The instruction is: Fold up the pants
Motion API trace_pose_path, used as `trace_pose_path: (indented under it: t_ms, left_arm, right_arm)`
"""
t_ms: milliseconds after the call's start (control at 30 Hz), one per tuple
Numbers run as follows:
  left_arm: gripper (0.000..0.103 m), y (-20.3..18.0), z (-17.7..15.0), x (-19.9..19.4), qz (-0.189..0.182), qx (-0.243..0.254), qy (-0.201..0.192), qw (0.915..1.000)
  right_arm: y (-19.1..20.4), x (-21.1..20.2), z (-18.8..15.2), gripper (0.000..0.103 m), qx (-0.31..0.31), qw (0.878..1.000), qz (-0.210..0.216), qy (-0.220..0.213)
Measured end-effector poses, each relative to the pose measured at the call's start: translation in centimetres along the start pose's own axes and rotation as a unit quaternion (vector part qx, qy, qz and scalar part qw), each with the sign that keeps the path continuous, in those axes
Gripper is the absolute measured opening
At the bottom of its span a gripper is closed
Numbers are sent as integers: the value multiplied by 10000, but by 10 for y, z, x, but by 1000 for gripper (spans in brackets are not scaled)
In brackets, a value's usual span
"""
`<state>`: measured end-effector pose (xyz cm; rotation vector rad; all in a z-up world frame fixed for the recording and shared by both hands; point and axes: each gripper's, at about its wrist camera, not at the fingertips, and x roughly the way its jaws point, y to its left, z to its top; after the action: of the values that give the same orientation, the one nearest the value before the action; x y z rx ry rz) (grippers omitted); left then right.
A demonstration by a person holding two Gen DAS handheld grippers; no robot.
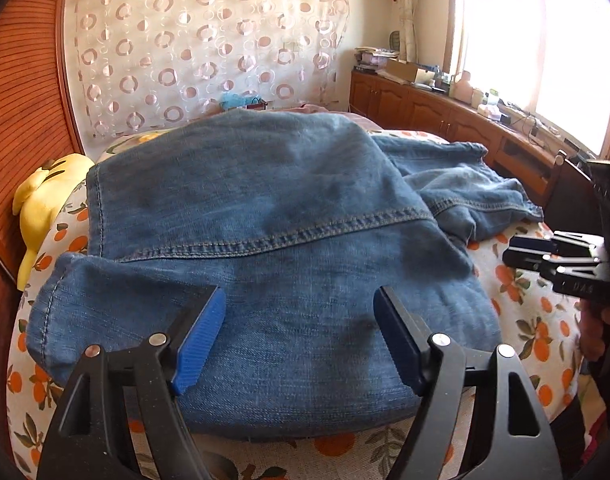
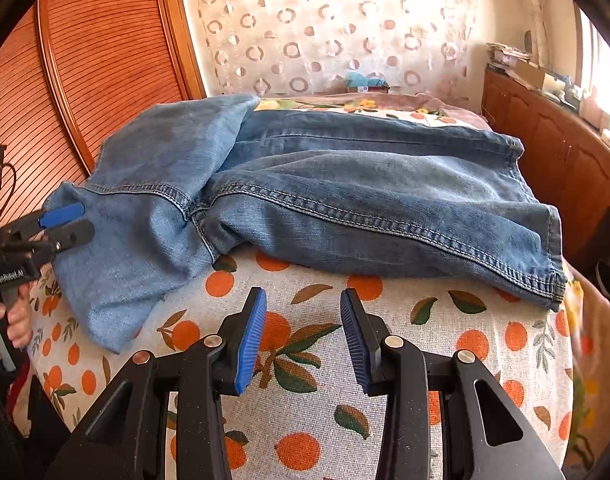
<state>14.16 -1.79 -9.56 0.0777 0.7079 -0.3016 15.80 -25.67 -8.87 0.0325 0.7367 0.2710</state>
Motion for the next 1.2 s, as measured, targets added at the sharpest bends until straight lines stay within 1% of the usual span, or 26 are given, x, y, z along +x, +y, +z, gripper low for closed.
trace_pose_path:
  t_ms: [100,200,300,333,500,633,767,933,967,1000,1033,1067,1100,1133,1200]
  left_arm:
    - [77,1,-5,0,66,52,-12,10000]
    - [77,2,-5,-1,34,36,-47,10000]
    - [77,7,-6,-1,-29,-84,-32,10000]
    - [77,8,-7,-1,-42,-114,-30,9999]
    - [77,8,-8,0,-62,-164,-34,9998]
    - [77,8,-8,1,-75,-188,-20,9998]
    - [77,8,-8,2,-82,-199,-15,9998]
    - [77,8,-8,3,-102,-232,8,9997]
    - [77,8,-8,3,-102,-234,16,9997]
    - [77,8,-8,3,-101,-234,20,9997]
    - [77,8,-8,3,-102,-235,19,9997]
    - [77,8,-8,3,-101,-239,20,9997]
    - [77,8,-8,3,-98,-242,24,9997]
    - [77,8,-8,3,-100,-245,24,9996]
    - [77,8,-8,3,-105,-251,20,9996]
  right_arm:
    - [-1,-1,0,40,15,10000,-58,-25]
    - [-4,-3,2,40,-30,10000,-73,23]
    - [-7,-1,8,40,-336,9982,-500,61]
    - [-9,1,12,40,-396,9976,-560,86]
    - [-5,14,31,40,-767,9953,-558,198]
    - [15,29,46,40,-1108,9932,-296,216]
    - [27,47,52,40,-1320,9899,-407,303]
    - [27,58,52,40,-1402,9885,-390,418]
    - [28,59,52,36,-1434,9880,-386,437]
    - [28,60,52,30,-1446,9879,-339,449]
    - [27,61,52,20,-1438,9882,-229,474]
    - [26,59,51,12,-1429,9885,-149,472]
    - [26,58,50,10,-1453,9882,-161,460]
    - [27,58,49,6,-1485,9877,-181,448]
    - [27,57,49,2,-1458,9883,-154,414]
